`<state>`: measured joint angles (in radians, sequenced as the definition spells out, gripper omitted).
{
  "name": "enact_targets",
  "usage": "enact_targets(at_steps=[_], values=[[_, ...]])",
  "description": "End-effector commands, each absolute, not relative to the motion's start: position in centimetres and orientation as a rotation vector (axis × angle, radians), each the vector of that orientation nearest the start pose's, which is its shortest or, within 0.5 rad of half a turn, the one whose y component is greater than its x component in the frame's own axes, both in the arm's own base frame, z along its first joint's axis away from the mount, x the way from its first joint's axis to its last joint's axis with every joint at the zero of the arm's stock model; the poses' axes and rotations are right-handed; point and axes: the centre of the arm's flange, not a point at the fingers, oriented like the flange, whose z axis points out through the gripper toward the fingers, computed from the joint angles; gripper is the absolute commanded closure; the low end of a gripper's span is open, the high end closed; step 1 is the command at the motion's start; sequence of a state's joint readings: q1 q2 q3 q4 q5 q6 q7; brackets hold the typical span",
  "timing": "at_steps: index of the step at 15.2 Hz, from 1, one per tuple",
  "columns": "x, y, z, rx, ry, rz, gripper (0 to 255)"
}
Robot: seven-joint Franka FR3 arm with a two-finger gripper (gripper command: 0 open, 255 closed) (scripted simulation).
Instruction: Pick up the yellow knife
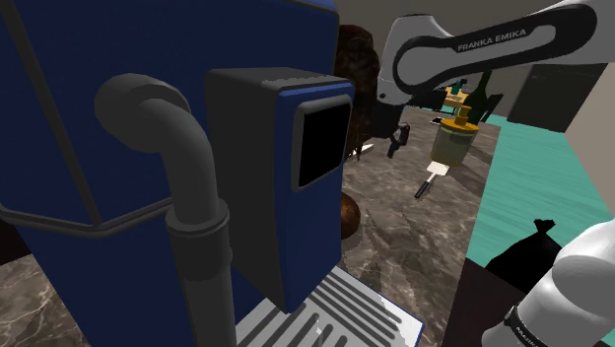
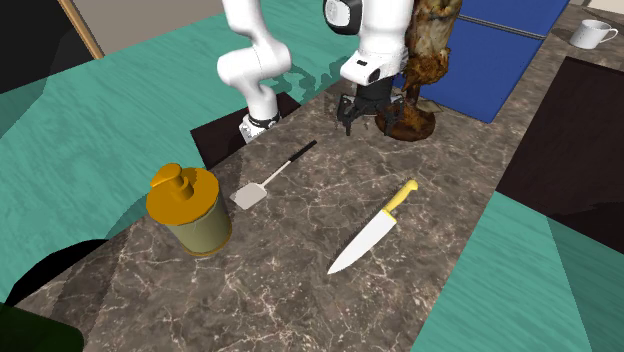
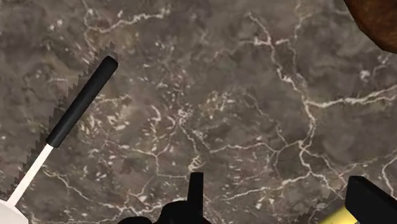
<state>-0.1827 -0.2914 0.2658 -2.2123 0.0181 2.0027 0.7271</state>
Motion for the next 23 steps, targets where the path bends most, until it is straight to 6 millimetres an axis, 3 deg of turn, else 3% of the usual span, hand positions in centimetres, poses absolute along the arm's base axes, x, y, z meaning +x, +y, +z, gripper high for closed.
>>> enact_targets(at_steps=[1, 6, 12, 20, 22, 23], values=[[49.8, 4.6, 49.2, -2.944, 1.161, -0.166, 0], [55.6, 3.2, 47.6, -2.805, 1.474, -0.221, 0], [62.1, -0.1, 46.1, -2.592, 1.829, -0.284, 0], [62.2, -0.2, 42.0, -2.585, 1.838, -0.286, 0], [62.2, -0.2, 42.0, -2.585, 1.838, -0.286, 0], [62.2, -0.2, 42.0, -2.585, 1.838, -0.286, 255]])
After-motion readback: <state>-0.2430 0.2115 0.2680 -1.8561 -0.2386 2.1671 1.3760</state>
